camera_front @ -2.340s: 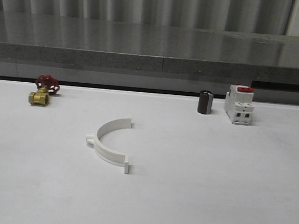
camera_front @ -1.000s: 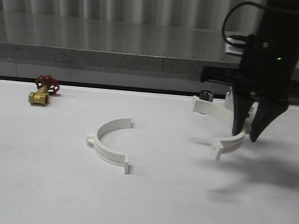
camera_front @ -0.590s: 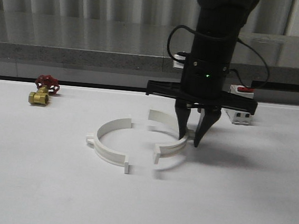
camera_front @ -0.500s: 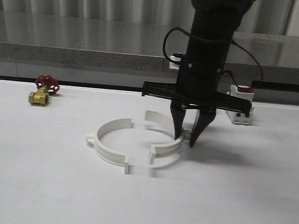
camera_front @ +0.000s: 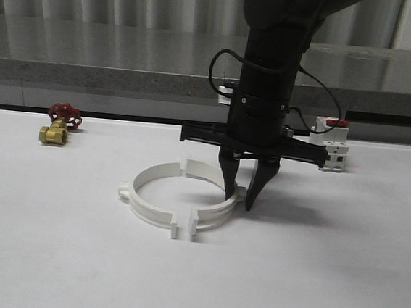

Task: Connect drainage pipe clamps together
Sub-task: 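Lower the held clamp half and press its ends against the first half, then open the right gripper and lift it away from the joined ring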

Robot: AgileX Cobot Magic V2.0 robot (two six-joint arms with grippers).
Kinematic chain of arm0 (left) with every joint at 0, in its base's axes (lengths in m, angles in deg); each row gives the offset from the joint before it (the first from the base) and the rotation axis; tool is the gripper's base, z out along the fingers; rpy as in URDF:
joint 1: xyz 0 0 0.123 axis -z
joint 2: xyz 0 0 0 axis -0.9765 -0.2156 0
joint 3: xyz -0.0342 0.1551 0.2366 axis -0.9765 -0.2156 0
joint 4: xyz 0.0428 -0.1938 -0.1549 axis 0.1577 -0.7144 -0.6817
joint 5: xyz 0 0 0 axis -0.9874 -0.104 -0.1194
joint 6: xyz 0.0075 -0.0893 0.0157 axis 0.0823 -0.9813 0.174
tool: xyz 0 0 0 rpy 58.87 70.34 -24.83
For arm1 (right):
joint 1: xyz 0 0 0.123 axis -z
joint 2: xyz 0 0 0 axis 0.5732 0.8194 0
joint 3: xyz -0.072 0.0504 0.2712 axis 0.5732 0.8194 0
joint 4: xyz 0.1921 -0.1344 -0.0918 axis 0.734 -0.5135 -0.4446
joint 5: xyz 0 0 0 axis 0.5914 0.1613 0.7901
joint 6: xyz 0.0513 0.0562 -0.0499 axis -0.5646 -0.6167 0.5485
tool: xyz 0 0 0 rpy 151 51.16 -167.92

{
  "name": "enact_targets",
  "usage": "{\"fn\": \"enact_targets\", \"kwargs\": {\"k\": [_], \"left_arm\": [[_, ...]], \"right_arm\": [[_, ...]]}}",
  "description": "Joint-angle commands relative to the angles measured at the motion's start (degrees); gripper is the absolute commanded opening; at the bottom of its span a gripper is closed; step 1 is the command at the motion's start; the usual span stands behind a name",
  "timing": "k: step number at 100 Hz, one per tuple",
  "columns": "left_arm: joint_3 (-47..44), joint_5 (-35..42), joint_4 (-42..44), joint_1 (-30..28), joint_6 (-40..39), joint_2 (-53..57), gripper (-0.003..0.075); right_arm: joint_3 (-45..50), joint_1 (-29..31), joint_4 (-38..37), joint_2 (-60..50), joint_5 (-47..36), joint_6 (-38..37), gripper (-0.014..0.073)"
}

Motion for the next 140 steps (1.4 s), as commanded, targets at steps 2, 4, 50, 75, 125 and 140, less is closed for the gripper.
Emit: {"fn": "enact_targets", "kwargs": {"k": [2,4,50,75,125,140], "left_arm": [[1.54,4.32,0.43,-0.01,-0.07,-0.65,-0.002],[1.54,4.32,0.43,-0.01,-0.07,-0.65,-0.002],[1.54,4.32,0.43,-0.01,-0.07,-0.65,-0.002],[1.54,4.32,0.43,-0.01,-0.07,-0.65,-0.002],[1.54,4.32,0.43,-0.01,-0.07,-0.65,-0.002],[1.54,4.32,0.43,-0.01,-0.07,-0.65,-0.002]], "right_arm": [[-1.7,-0.04,1.2,-3.12,-0.89,-0.09,0.0091],[-1.7,-0.04,1.4,-3.14,-1.06,-0.09,0.0091],[-1.7,-0.04,2.19,-3.09,-1.79,-0.15,0.0288],[-1.7,-0.08,-0.03,-4.15,-1.34,0.14,0.055],[6.72,-0.22,-8.61,-17.03,1.67,9.16,-0.0076],[13.79,0.49,-9.41,-24.01,-1.35,9.28,-0.0066]]}}
